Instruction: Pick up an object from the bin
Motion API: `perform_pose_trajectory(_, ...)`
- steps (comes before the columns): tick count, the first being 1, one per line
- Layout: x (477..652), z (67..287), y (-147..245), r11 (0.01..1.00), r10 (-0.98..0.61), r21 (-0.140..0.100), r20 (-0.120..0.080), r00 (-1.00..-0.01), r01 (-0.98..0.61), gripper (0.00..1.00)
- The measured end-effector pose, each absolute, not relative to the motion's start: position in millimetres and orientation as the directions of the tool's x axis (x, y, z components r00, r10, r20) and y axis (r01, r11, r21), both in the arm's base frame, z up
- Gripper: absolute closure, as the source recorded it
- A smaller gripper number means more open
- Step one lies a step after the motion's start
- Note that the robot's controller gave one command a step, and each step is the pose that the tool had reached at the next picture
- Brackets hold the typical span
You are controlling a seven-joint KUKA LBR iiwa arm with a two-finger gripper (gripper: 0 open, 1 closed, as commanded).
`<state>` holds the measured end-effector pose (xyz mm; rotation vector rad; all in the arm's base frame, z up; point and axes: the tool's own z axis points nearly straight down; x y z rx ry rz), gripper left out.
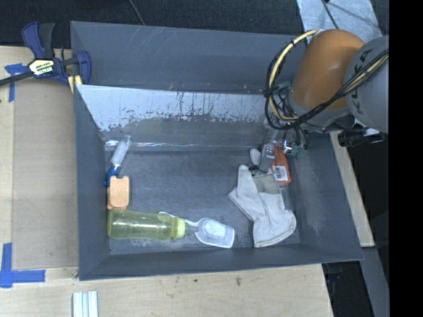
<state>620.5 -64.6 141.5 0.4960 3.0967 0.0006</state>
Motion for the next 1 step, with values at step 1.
perform_pose_trajectory(1, 622.0, 95.4, -65.1, 0.91, 0.414, 0.004, -0.01, -0.91, 0.414, 0.0)
